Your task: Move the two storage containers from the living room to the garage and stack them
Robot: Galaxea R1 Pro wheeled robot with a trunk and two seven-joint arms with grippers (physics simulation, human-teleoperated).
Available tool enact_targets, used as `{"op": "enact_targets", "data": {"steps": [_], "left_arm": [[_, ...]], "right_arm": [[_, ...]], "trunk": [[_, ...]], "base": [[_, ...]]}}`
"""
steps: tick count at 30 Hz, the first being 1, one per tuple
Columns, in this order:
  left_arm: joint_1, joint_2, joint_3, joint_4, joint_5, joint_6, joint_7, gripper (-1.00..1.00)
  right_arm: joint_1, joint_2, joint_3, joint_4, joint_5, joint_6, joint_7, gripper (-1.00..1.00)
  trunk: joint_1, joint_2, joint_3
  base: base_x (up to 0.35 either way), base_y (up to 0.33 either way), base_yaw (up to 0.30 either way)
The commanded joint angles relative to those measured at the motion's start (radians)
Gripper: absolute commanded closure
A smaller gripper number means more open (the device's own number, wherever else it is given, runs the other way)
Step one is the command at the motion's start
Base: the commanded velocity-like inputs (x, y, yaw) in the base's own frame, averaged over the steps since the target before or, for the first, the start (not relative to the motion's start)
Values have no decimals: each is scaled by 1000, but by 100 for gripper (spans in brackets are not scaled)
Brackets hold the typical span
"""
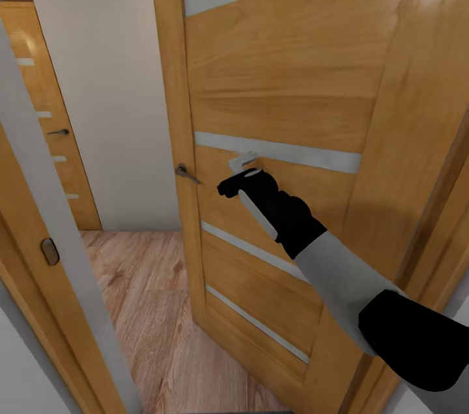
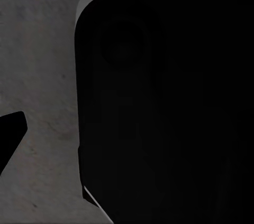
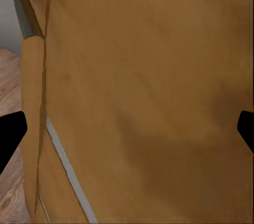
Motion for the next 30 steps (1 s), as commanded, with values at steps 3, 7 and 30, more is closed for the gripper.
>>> {"op": "enact_targets", "data": {"steps": [3,7,30], "left_arm": [[0,0,0,0,1,-2,0,-100],[0,0,0,0,1,-2,0,-100],[0,-1,0,0,1,-2,1,-100]], "right_arm": [[-2,0,13,74,-8,-18,-78,-100],[-3,0,15,85,-6,-28,-88,-100],[-102,0,14,242,-3,-84,-116,-100]], "trunk": [[0,-1,-1],[0,-1,-1],[0,-1,-1]], "base": [[0,0,0],[0,0,0],[0,0,0]]}}
